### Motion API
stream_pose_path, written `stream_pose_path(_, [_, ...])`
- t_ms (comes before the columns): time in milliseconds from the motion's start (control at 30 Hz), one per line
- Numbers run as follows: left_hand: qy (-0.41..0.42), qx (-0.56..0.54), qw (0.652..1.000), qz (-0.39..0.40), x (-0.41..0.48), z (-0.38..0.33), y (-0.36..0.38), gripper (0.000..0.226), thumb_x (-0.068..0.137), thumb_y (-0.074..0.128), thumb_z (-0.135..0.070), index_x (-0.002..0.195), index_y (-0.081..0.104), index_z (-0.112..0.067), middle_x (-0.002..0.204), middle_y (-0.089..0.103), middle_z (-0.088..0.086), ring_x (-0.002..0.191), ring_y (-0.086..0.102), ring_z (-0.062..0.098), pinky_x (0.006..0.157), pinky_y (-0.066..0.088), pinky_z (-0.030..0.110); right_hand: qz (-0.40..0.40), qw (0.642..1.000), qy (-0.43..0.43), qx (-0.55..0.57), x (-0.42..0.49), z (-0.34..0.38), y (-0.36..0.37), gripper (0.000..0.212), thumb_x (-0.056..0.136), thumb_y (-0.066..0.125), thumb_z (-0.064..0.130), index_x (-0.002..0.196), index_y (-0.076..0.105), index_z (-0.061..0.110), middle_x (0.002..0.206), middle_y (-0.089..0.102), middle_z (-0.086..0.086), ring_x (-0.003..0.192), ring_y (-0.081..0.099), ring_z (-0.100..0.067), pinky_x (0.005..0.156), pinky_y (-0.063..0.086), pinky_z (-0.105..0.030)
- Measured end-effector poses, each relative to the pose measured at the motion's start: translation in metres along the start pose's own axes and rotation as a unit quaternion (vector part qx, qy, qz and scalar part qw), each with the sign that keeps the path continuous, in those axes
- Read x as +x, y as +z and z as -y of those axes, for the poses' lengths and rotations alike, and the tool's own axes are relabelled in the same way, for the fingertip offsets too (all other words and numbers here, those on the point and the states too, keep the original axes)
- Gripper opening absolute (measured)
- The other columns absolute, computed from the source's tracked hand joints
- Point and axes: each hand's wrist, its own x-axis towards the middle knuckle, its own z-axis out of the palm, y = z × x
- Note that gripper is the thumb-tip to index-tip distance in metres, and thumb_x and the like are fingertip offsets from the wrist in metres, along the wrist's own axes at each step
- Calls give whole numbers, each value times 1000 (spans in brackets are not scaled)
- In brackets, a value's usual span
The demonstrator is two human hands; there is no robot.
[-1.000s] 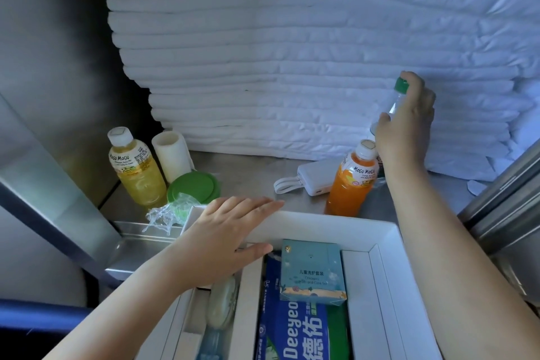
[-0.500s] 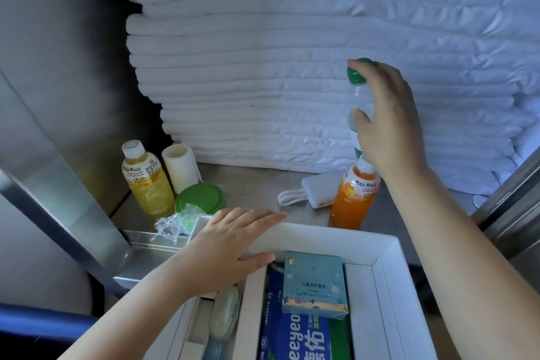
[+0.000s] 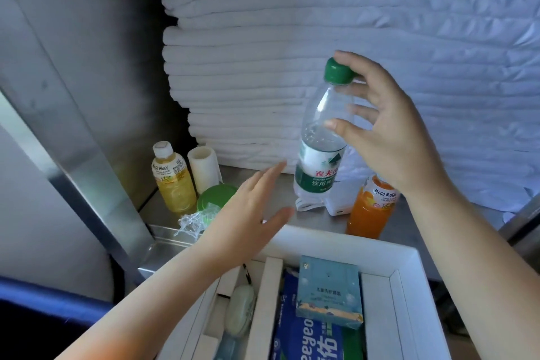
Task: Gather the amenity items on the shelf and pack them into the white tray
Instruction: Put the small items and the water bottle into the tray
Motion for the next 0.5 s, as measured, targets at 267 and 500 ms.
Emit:
stream_pose_path(267, [-42,-133,989,-55,18,-25,-3,66,86,63,-36,142,28,-30,128,52,-19,113,48,-8,95,42,20,80,996,-14,34,-21,15,20,75,83,69,7,142,34,36,138,46,15,127,45,-4,106,40,-30])
stream_pose_path(500, [-58,-258,957,-116,7,-38,-14,67,80,64,-36,138,34,-17,126,57,-9,115,55,8,96,47,41,55,998,-21,3,-55,7,25,75,83,68,30,145,28,19,143,40,6,132,39,-6,106,39,-27])
